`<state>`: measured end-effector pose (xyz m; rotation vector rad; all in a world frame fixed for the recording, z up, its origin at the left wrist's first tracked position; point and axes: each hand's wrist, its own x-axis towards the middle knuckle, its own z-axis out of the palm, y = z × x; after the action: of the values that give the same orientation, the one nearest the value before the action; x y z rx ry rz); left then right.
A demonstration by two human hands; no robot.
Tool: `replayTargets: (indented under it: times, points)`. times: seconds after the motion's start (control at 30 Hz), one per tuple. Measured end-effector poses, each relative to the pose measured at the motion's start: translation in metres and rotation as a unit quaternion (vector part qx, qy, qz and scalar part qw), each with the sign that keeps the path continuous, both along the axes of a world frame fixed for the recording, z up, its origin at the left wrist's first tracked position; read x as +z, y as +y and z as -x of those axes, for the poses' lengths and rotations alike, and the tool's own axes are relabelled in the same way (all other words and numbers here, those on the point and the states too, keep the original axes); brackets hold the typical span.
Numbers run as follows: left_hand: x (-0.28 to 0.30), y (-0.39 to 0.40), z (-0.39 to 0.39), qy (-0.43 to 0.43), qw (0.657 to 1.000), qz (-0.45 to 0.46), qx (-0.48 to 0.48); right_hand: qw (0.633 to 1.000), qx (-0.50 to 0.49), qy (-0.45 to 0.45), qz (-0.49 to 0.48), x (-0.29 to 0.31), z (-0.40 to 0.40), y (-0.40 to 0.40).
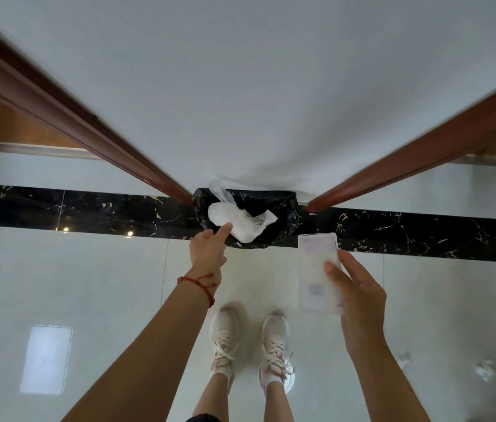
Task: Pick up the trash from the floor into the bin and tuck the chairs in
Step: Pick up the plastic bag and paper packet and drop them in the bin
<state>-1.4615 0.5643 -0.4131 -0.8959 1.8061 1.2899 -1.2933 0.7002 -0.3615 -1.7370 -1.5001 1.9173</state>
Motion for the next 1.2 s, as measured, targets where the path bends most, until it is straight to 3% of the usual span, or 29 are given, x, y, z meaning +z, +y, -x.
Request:
replayTargets:
  times: [0.1, 0.2, 0.27, 0.33, 0.4, 0.87, 0.97, 1.2]
  points:
    - [0.006, -0.010, -0.007, 0.076, 0.989, 0.056, -0.110, 0.999, 0.021, -0.005, -0.024, 0.000, 0.004, -0.001]
    - [0.010, -0.024, -0.016, 0.186, 0.942, 0.109, -0.257, 0.997, 0.058, -0.027, -0.054, -0.004, 0.010, -0.003]
    - [0.012, -0.035, -0.021, 0.253, 0.880, 0.154, -0.372, 0.994, 0.075, -0.042, -0.063, -0.009, 0.014, -0.004]
    - [0.013, -0.046, -0.025, 0.304, 0.793, 0.186, -0.494, 0.992, 0.092, -0.056, -0.072, -0.015, 0.021, -0.008]
    - [0.013, -0.054, -0.026, 0.320, 0.747, 0.188, -0.551, 0.990, 0.101, -0.064, -0.077, -0.023, 0.031, -0.013]
    - [0.019, -0.074, -0.007, 0.324, 0.757, 0.197, -0.533, 0.972, 0.182, -0.102, -0.111, -0.074, 0.133, -0.032]
    - [0.023, -0.075, -0.005, 0.331, 0.758, 0.197, -0.526, 0.967, 0.194, -0.129, -0.106, -0.076, 0.128, -0.029]
    - [0.036, -0.075, -0.008, 0.329, 0.760, 0.195, -0.525, 0.949, 0.248, -0.104, -0.167, -0.049, 0.088, -0.036]
